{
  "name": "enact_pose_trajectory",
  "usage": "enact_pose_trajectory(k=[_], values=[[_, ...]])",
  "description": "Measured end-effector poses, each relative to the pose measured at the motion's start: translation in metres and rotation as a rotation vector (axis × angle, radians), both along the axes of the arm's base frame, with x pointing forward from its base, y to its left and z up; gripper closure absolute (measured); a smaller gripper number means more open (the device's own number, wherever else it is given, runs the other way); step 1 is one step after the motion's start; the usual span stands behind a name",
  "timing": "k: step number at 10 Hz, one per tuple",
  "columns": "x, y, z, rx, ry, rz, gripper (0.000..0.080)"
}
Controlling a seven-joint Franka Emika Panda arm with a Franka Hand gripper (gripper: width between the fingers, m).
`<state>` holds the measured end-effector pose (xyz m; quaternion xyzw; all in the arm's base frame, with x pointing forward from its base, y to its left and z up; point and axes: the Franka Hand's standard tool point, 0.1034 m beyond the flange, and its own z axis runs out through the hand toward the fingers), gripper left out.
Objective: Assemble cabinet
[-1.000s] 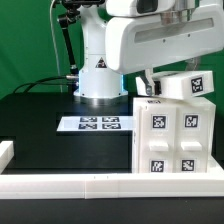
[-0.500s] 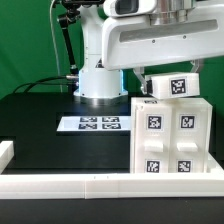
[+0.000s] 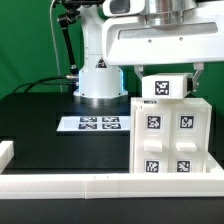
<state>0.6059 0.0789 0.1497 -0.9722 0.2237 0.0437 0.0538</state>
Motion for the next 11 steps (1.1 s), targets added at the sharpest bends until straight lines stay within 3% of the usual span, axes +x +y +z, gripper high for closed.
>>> enact_pose_trajectory(k=[5,11], values=[[-0.0002,0.0026,0.0,-0.008,0.036,-0.275,0.0253],[0.0011,0.0059,-0.0005,-0.005,0.123,-0.916,0.0253]])
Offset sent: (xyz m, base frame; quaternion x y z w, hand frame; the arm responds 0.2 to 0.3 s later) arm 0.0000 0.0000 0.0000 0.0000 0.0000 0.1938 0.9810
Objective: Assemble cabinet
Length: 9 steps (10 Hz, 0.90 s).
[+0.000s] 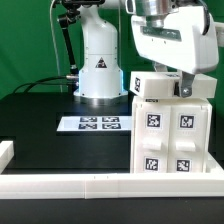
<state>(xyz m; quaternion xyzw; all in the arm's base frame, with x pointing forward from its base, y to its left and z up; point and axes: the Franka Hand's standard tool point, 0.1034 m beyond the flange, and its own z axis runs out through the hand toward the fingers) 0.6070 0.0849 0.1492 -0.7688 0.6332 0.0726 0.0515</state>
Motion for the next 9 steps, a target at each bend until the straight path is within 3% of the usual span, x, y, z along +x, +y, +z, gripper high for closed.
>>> enact_pose_trajectory(k=[5,6,9], values=[[0.005,0.007,0.005,0.003,0.011,-0.158,0.0248],[0.006,0.006,0.011,0.018,0.001,-0.134,0.007],[0.003,0.005,0.035,0.04,-0.023,-0.129,0.0003]])
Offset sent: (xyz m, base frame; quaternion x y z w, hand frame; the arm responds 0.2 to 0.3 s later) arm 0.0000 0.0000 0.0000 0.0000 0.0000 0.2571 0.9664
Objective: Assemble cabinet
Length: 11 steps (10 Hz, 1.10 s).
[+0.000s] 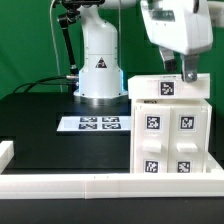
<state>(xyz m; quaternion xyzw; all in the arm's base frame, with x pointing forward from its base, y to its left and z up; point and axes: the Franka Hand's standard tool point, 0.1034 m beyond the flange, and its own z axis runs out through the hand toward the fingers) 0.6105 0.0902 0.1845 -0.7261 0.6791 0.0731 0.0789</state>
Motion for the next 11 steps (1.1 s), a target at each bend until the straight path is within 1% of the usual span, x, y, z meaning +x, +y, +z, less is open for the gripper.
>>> enact_pose_trajectory(k=[1,3,4,5,6,8,9,11], values=[[0.002,0.0,0.006,0.001,-0.013,0.012,0.0003],[0.001,0.002,0.004,0.001,-0.017,0.045,0.0002],[0.002,0.002,0.003,-0.018,-0.036,0.145,0.0002],[0.006,0.006,0.003,-0.052,-0.069,0.316,0.0002],[0.009,0.013,0.007,-0.076,-0.098,0.453,0.0002],[0.014,0.018,0.009,-0.086,-0.176,0.752,0.0002],[0.014,0.018,0.008,-0.087,-0.202,0.898,0.0002],[0.013,0.019,0.009,-0.086,-0.227,1.066,0.0002]])
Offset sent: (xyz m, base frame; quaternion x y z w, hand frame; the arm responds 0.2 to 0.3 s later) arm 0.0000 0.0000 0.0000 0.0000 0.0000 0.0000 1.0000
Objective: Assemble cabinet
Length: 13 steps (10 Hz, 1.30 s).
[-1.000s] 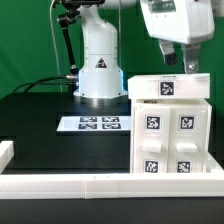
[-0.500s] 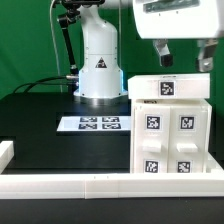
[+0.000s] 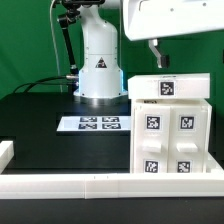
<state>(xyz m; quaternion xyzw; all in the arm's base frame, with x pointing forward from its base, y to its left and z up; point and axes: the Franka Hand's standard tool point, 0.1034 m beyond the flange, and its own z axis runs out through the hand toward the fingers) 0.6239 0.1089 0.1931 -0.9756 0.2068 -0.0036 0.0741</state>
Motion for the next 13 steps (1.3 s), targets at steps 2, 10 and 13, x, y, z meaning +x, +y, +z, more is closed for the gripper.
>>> enact_pose_trajectory(k=[2,10,13], values=[[0.0,0.0,0.0,-0.006,-0.022,0.158,0.0002],[0.0,-0.015,-0.01,-0.09,-0.162,1.073,0.0002],[-0.003,-0.016,-0.013,-0.119,-0.162,1.287,0.0002]])
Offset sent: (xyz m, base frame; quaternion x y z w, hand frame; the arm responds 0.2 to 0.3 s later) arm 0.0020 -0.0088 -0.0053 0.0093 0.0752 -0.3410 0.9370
